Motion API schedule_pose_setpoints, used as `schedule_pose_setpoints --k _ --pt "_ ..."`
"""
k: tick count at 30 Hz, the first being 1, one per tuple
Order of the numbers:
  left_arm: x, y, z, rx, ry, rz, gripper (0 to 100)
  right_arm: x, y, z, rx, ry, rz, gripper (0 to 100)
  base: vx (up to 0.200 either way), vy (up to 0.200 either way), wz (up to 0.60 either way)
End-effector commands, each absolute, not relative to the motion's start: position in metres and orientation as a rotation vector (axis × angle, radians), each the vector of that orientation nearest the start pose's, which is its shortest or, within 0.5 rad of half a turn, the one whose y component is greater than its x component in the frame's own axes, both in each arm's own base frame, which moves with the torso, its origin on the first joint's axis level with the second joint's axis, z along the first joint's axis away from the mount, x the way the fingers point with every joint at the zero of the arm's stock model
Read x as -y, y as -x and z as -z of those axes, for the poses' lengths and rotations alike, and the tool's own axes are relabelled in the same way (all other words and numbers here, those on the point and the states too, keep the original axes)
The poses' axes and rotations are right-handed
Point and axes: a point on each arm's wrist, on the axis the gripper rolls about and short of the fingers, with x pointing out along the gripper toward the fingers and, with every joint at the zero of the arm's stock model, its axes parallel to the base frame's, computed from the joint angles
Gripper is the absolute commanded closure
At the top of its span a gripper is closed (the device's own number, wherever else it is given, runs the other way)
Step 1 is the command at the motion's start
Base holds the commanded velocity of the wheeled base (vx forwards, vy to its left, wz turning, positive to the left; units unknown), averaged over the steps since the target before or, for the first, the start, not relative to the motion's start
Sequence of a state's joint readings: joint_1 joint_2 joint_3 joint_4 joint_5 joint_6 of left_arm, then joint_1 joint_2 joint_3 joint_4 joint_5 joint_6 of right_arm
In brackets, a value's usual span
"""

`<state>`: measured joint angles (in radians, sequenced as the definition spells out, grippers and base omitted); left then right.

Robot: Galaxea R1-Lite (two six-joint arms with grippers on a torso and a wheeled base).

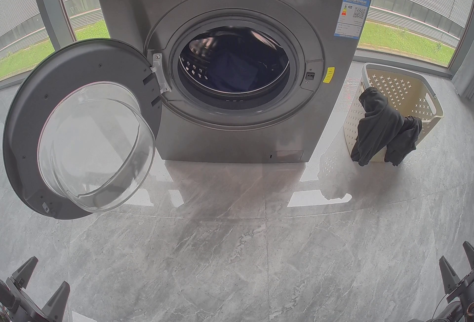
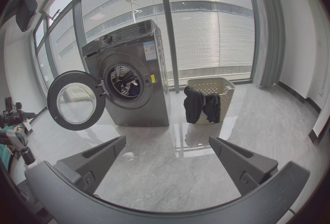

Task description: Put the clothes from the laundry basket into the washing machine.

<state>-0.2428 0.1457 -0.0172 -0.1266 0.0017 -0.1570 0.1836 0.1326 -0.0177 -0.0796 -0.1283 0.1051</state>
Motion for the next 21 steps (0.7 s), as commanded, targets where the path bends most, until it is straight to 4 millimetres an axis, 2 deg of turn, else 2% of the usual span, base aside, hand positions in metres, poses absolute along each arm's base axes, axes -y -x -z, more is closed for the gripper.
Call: schedule_pose_setpoints --k 1,6,12,13,16,18,21 --pt "-0.0020 0.0155 -0.0874 0.003 0.126 0.126 0 0.0060 0.0156 -0.0842 -0.015 -0.102 0.008 0 0.000 0.000 0.00" --pt "-0.0025 0.0154 -0.0849 -0.018 0.103 0.087 0 0.0058 0.0156 -0.0842 -0.015 -0.117 -0.001 0 0.000 0.000 0.00" --pt "-0.0058 0.0156 -0.0844 -0.015 0.059 -0.120 0 0.0064 0.0153 -0.0839 -0.023 -0.077 0.107 0 0.000 -0.200 0.00" --pt "-0.0053 0.0167 -0.0841 -0.005 0.056 -0.149 0 0.0061 0.0153 -0.0840 -0.022 -0.073 0.111 0 0.000 0.000 0.00" --pt "-0.0016 0.0231 -0.0825 0.071 0.053 -0.090 0 0.0013 0.0232 -0.0819 0.061 -0.025 0.085 0 0.000 0.000 0.00" --pt "-0.0012 0.0230 -0.0821 0.066 0.054 -0.050 0 0.0008 0.0226 -0.0816 0.054 -0.006 0.035 0 0.000 0.000 0.00" --pt "-0.0010 0.0231 -0.0780 0.017 0.062 -0.039 0 0.0020 0.0225 -0.0806 0.043 -0.013 0.078 0 0.000 0.000 0.00"
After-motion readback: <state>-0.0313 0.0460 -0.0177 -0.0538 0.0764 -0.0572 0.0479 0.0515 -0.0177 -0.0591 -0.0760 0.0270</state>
